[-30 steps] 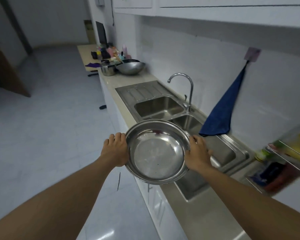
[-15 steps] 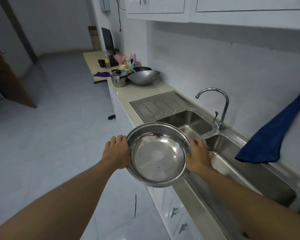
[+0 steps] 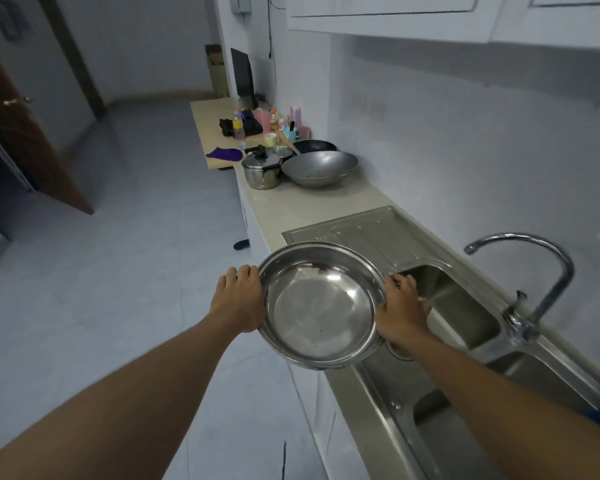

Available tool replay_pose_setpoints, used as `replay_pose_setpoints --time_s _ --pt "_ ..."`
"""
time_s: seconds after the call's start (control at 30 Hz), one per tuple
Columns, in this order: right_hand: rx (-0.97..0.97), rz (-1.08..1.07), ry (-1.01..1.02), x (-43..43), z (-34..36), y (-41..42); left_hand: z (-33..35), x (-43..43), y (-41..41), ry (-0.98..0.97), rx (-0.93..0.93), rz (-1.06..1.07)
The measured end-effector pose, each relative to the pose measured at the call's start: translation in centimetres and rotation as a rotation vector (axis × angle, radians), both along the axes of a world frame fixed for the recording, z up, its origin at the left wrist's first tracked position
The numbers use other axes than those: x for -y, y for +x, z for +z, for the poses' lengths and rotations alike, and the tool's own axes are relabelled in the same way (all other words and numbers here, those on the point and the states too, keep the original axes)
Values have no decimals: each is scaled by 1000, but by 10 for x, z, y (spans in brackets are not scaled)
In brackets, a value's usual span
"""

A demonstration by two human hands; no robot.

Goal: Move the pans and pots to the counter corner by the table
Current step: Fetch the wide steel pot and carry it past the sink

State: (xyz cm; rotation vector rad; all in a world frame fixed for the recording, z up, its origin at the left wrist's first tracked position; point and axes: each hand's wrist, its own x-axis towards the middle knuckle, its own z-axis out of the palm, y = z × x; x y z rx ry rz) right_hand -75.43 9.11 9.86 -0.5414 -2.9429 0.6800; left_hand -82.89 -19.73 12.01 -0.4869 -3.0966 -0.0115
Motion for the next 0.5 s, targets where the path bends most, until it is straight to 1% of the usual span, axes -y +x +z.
replay_pose_setpoints --time_s 0.23,0.33,0.5 --pt "10 3 31 15 -3 -107 -12 16 -105 38 9 4" --pt "6 -8 -10 27 -12 -149 -14 26 -155 45 21 -31" --pt "-11 -94 -33 53 -21 -213 -20 44 -239 54 59 -85"
